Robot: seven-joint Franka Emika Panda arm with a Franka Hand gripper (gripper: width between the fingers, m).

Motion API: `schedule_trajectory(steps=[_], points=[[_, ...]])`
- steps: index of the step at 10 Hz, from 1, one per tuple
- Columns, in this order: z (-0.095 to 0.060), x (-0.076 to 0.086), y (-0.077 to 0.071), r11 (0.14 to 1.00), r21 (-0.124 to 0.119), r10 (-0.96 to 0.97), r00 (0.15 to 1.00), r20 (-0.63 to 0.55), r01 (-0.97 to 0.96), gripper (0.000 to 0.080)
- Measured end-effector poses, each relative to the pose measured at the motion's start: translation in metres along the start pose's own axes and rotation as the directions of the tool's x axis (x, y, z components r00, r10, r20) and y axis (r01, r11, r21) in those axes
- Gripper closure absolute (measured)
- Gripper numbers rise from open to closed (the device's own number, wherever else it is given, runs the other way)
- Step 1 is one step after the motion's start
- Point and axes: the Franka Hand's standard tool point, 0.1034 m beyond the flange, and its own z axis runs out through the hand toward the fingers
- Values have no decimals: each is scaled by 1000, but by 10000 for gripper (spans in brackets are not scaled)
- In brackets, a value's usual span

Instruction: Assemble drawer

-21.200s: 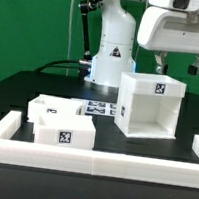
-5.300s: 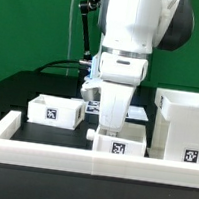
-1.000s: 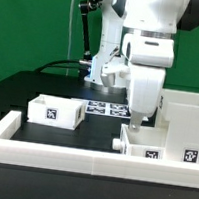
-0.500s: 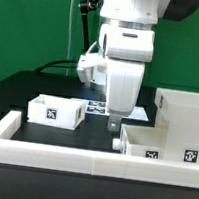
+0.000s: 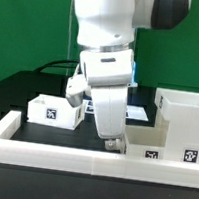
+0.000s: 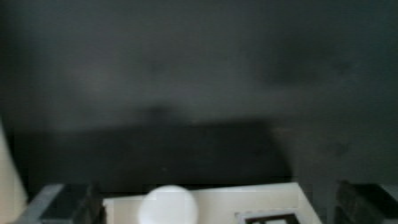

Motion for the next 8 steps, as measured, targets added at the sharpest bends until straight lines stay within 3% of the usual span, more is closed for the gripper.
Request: schedule_trajectory(steps=[2,5,7,8], points=[[14,-1,-5,1000,-1,9,995,-95,-9,150],[17,-2,-8,1000,-8,27,994,-104,-28,150],[16,11,1,997,-77,5,996,-91,-12,150],[16,18,2,996,-88,2,996,-92,-10,150]])
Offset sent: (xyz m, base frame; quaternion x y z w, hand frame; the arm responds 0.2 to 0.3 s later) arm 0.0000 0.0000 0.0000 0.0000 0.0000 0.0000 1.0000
